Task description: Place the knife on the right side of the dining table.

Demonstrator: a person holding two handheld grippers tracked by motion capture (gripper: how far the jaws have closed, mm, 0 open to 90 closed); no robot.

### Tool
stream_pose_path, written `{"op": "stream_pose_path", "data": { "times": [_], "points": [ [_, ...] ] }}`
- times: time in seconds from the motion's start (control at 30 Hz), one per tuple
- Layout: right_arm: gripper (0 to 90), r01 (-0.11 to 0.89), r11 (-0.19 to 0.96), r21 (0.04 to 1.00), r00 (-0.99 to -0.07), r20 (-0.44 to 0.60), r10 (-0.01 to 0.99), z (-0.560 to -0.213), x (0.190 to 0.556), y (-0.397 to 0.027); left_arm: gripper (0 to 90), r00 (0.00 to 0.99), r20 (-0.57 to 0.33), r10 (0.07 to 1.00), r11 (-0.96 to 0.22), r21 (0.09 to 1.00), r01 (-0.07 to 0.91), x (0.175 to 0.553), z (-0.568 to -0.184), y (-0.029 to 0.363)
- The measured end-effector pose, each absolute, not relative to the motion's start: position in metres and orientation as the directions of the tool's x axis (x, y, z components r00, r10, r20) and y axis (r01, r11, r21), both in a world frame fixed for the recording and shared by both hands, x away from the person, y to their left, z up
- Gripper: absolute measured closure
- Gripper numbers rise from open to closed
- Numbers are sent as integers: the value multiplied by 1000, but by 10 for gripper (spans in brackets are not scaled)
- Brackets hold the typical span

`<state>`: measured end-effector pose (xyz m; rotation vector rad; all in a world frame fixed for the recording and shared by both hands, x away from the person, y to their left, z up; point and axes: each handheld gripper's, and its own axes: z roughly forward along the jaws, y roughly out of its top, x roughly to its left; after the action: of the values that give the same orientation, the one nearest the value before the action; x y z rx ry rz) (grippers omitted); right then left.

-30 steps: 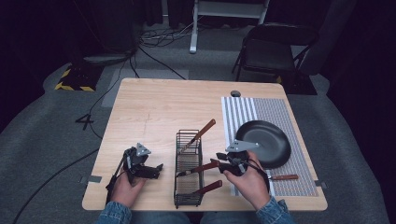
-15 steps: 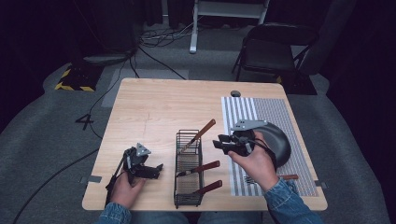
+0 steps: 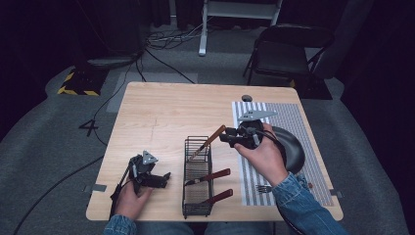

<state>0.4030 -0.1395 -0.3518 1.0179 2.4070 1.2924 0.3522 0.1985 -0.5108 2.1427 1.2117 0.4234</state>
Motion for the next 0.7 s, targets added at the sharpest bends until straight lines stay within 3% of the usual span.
{"op": "stream_pose_path", "data": {
  "times": [0.23, 0.53, 0.7],
  "points": [
    [692, 529, 322, 785, -705, 195, 682, -347, 410, -136, 2, 525, -29, 851, -376, 663, 647, 352, -511, 198],
    [684, 553, 299, 778, -691, 228, 686, -346, 417, -129, 2, 524, -28, 851, -376, 663, 647, 353, -511, 198],
    [751, 535, 279, 797, -728, 268, 631, -340, 413, -125, 2, 524, -27, 851, -377, 663, 647, 353, -511, 198]
  ]
}}
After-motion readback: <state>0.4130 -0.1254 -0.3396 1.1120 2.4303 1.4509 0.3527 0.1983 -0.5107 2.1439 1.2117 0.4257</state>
